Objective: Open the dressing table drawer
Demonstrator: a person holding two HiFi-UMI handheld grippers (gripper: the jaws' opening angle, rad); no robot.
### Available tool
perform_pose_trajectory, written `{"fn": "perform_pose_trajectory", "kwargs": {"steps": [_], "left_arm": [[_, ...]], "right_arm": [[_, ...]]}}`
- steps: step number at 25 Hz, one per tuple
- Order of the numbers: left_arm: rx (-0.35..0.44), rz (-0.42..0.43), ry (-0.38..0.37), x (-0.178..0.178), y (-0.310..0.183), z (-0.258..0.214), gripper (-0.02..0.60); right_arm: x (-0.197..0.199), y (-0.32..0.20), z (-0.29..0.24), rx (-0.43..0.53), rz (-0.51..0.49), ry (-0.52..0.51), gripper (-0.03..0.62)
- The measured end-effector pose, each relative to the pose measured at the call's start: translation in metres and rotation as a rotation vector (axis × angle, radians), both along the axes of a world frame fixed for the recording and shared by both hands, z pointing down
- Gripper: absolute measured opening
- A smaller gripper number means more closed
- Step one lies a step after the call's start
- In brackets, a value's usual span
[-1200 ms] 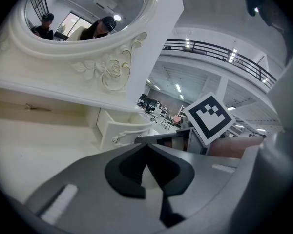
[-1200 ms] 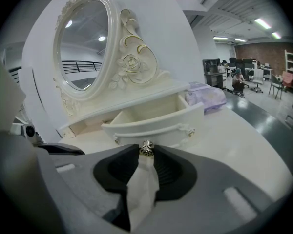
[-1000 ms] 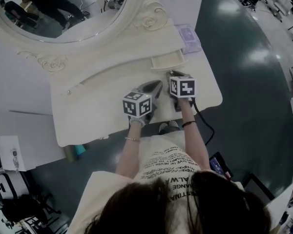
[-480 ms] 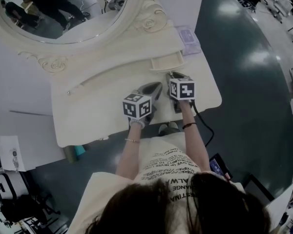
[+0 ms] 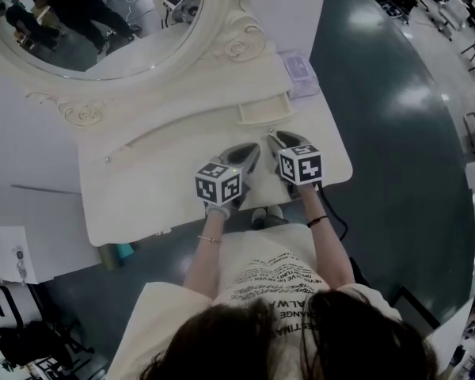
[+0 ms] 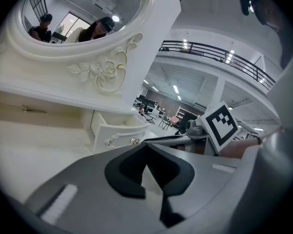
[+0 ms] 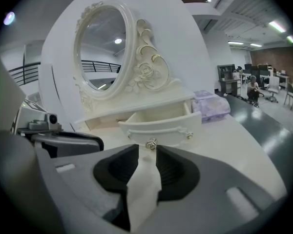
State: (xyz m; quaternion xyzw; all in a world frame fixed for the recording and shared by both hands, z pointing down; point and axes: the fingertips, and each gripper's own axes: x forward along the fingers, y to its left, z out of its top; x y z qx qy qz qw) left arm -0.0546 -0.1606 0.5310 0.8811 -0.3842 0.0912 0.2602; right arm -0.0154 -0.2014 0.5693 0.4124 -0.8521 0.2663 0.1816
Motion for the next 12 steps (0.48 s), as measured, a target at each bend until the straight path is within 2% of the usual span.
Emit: {"fn": "perform_pose_trajectory", "kwargs": {"steps": [6,12], "left_arm": [[0.048,0.013,0.008,0.006,0.004,-0.016,-0.002],[0.107,0.008,0.022,0.01,0.007,-0.035,-0.002]], "right_arm": [[-0.008,0.012,-0.028,0.073,-0.075,-0.104,0.103],[-0.012,0.019,-0.058,0.153,-0.135,-0.158,0.053]]}}
